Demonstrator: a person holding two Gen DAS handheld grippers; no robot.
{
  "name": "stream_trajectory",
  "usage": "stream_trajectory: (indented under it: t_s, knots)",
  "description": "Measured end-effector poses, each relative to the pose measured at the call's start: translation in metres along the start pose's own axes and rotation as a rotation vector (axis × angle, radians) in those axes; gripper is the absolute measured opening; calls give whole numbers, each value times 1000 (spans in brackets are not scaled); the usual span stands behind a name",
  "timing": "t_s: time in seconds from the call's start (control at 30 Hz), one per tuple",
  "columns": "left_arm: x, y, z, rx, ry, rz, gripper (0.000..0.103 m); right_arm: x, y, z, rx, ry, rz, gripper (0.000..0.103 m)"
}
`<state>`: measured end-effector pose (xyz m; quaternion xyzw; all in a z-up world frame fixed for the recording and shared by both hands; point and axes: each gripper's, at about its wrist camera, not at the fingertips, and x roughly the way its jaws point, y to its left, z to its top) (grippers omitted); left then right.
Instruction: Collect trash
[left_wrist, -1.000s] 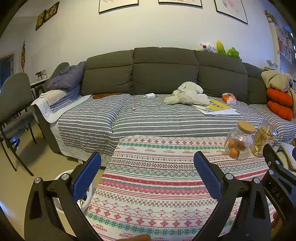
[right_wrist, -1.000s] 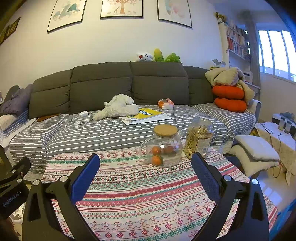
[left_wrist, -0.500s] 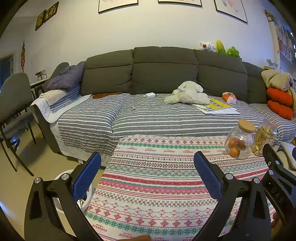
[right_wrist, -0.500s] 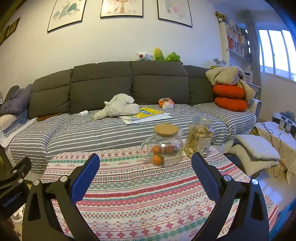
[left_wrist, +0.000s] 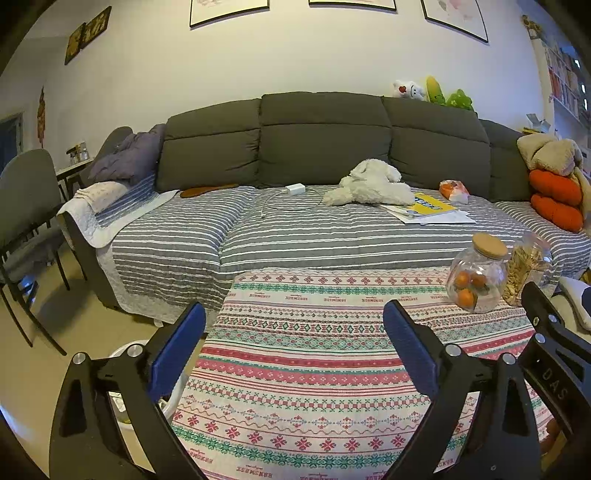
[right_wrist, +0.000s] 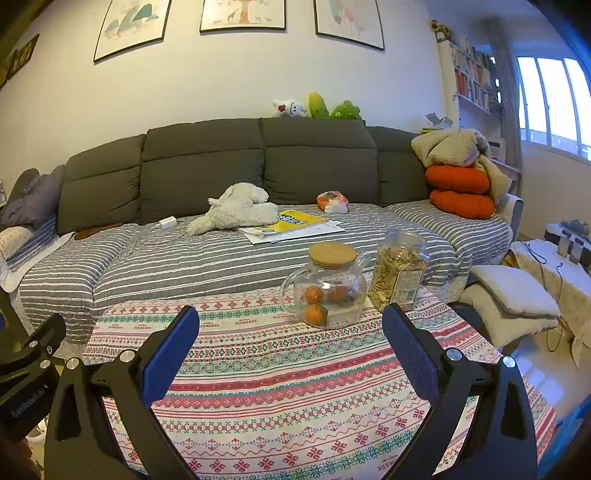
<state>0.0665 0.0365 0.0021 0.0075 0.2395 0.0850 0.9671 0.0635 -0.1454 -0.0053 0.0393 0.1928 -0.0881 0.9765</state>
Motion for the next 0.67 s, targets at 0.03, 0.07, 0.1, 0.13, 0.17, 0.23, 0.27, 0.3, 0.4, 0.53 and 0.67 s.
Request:
stream_trajectory:
  t_s: [0.03, 0.07, 0.1, 0.13, 0.17, 0.23, 0.27, 0.3, 0.4, 0.53, 0.67]
  knots:
    - [0, 0, 0, -1, -2, -3, 90, 0, 0, 0, 0, 0, 0, 96]
    - [0, 0, 0, 1, -7, -2, 89, 0, 0, 0, -1, -1, -1, 96]
    - [-1, 0, 0, 2, -7, -2, 88, 0, 0, 0, -1, 0, -1, 96]
    - [-1, 0, 0, -4, -3, -13, 88, 0, 0, 0, -2, 1, 0, 96]
    - [0, 0, 0, -6, 3, -22, 87, 0, 0, 0, -3, 1, 0, 96]
    - [0, -2, -1, 6, 2, -21, 86, 0, 0, 0, -5, 0, -1, 96]
    - [0, -3, -1, 10, -1, -20, 86, 0, 0, 0, -5, 0, -1, 96]
    - [0, -3, -1, 10, -2, -22, 86, 0, -1, 0, -5, -1, -2, 96]
    - [-2, -3, 0, 3, -8, -19, 87, 1, -1, 1, -5, -1, -2, 96]
    - [-3, -2, 2, -13, -10, -24, 96, 2, -1, 0, -6, 4, -4, 96]
    - [-5, -1, 3, -20, -16, -12, 96, 2, -1, 0, -5, 1, -3, 96]
